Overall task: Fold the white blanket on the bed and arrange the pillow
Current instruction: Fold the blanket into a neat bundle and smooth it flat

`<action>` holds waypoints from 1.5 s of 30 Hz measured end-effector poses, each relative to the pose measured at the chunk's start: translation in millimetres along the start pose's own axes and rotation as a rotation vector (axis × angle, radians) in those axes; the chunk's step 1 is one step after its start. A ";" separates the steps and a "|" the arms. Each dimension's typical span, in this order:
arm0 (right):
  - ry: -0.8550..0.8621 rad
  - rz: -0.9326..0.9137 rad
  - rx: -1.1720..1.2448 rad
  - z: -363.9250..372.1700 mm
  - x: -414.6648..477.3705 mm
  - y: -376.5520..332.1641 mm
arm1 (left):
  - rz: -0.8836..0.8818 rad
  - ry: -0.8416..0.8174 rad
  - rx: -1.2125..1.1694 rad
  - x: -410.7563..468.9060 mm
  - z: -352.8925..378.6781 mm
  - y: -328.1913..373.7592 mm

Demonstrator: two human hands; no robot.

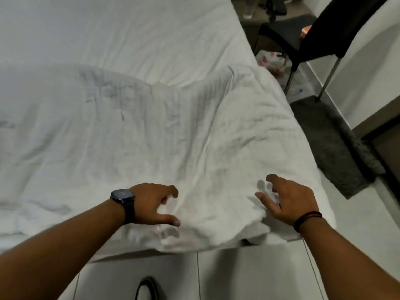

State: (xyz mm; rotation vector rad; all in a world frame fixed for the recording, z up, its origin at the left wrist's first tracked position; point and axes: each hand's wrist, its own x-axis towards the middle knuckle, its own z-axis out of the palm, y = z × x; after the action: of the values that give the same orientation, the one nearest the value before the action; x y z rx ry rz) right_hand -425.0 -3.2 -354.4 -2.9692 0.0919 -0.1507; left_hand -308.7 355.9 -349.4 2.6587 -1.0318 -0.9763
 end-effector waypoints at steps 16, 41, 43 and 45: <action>0.246 0.355 0.180 40.2 368.7 3.9 | -0.277 0.750 0.029 216.0 -239.8 -201.3; -0.192 0.365 -0.069 92.9 528.3 96.9 | -0.523 0.636 0.133 334.4 -262.9 -240.8; -0.379 0.344 -0.069 111.3 519.8 90.0 | -0.543 0.460 0.095 337.1 -234.1 -244.9; -0.340 0.398 -0.093 118.7 518.0 85.6 | -0.528 0.510 0.034 335.6 -228.3 -251.0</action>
State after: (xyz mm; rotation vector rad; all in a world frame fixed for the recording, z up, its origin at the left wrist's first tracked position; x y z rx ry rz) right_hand 97.4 -104.2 -436.0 -2.9419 0.6504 0.4151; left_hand 158.9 305.8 -430.5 3.0255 -0.2480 -0.2832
